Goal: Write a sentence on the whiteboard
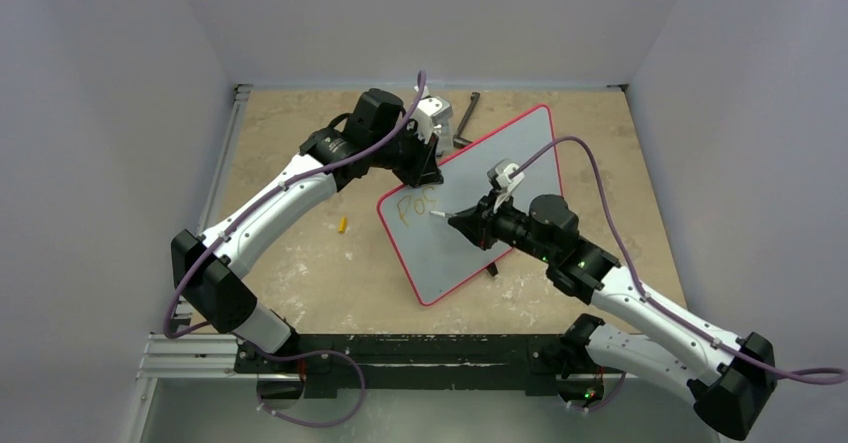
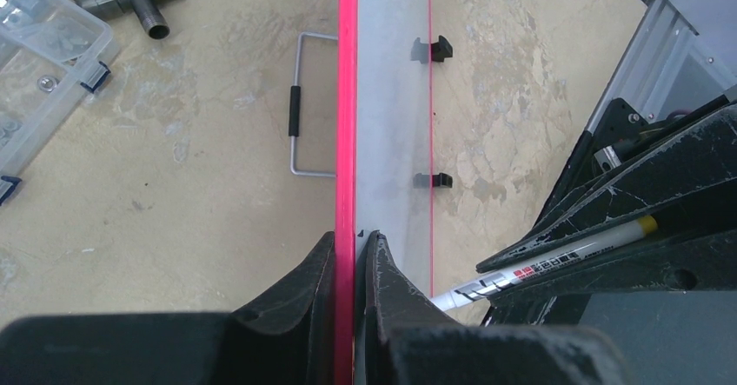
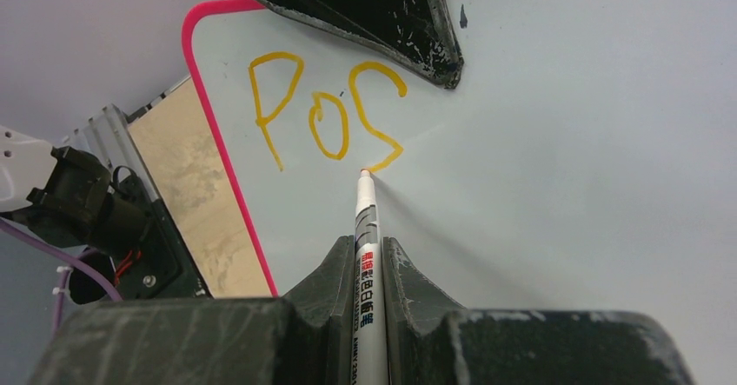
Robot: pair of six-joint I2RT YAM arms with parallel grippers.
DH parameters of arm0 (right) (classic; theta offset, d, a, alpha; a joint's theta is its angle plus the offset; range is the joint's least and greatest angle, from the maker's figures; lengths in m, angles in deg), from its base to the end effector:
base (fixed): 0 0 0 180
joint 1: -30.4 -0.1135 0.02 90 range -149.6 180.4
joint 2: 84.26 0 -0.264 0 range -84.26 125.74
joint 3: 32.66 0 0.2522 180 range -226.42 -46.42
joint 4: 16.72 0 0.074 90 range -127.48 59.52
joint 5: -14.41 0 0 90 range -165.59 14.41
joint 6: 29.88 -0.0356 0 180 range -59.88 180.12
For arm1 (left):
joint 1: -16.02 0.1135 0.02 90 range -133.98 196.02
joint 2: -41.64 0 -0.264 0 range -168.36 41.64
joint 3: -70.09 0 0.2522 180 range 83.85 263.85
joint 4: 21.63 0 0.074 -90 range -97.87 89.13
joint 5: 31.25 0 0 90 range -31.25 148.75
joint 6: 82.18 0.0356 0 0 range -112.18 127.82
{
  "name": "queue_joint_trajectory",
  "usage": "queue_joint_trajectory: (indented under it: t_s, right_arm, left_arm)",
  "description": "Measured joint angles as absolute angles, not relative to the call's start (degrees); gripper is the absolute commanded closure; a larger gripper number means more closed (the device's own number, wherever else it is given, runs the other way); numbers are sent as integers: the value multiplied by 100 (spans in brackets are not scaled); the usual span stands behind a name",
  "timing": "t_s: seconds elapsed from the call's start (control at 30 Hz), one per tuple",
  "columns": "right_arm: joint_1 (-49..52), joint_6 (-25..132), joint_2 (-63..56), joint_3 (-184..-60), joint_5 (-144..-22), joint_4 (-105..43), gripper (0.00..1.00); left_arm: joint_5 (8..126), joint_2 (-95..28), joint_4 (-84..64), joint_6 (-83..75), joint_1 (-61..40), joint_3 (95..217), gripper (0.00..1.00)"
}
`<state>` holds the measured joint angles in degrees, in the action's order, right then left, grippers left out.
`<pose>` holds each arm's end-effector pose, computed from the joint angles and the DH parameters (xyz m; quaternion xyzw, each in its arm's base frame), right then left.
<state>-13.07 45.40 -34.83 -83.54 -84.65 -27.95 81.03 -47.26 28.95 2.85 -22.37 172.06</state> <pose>0.1471 0.1472 0.3019 -0.2386 0.7259 0.3651 0.5318 0.2624 -0.2251 0.3694 0.3349 0.8183 -0.3213 0.3392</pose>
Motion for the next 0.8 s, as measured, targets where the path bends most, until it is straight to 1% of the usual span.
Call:
queue_joint_trajectory:
  t_s: [0.4, 0.8]
  right_arm:
    - [-1304, 4322, -3632, -8610, -8375, -2874, 100]
    - [-1304, 4306, -3695, -8697, -7479, -3027, 100]
  left_arm:
    - [8110, -4700, 2888, 278, -2274, 17206, 100]
    - [8110, -4700, 2888, 276, -2274, 17206, 100]
